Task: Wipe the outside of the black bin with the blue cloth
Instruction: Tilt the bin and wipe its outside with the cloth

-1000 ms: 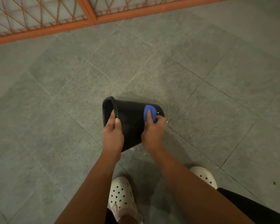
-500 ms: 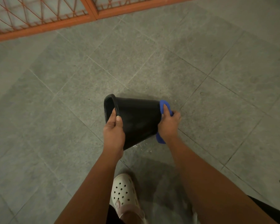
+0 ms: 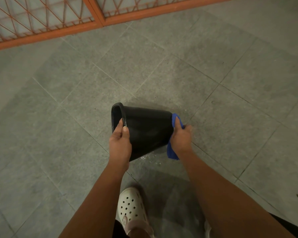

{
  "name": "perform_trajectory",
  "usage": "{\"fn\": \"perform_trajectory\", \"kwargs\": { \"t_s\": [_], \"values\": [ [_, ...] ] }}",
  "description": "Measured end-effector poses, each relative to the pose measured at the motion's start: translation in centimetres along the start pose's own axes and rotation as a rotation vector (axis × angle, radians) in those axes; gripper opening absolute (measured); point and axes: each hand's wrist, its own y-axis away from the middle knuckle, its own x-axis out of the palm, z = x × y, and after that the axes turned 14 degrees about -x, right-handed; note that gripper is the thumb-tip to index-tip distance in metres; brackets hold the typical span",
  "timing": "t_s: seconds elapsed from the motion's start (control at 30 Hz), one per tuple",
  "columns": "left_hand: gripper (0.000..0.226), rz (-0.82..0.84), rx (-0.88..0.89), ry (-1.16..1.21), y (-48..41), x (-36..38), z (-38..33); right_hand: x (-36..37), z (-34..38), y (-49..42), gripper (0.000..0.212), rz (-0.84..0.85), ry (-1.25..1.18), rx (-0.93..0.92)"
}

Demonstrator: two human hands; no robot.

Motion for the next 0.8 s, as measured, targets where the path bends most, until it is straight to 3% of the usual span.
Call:
{"fn": "perform_trajectory", "kwargs": {
  "t_s": [0.07, 0.17, 0.27, 0.5, 0.57, 0.8],
  "values": [
    [0.039, -0.008, 0.006, -0.025, 0.0, -0.1, -0.1, -0.9, 0.1, -0.5, 0.045, 0.037, -0.118, 0.122],
    [0.037, -0.006, 0.021, -0.092, -0.1, -0.2, -0.1, -1.6, -0.7, -0.6, 0.049, 0.115, -0.078, 0.321],
    [0.036, -0.001, 0.031, -0.138, -0.2, -0.3, -0.3, -1.7, -1.0, -0.1, 0.052, 0.140, -0.035, 0.334],
    [0.036, -0.020, 0.088, -0.197, -0.1, -0.4, -1.5, -2.7, -0.6, 0.1, 0.040, 0.095, 0.034, 0.195],
    [0.036, -0.024, 0.121, -0.217, -0.1, -0.4, -2.0, -2.8, -0.2, 0.3, 0.041, 0.115, 0.160, 0.140],
    [0.033, -0.130, 0.191, -0.283, -0.7, -1.0, -3.1, -3.0, 1.3, 0.1, 0.053, 0.098, 0.227, 0.010]
  ]
}}
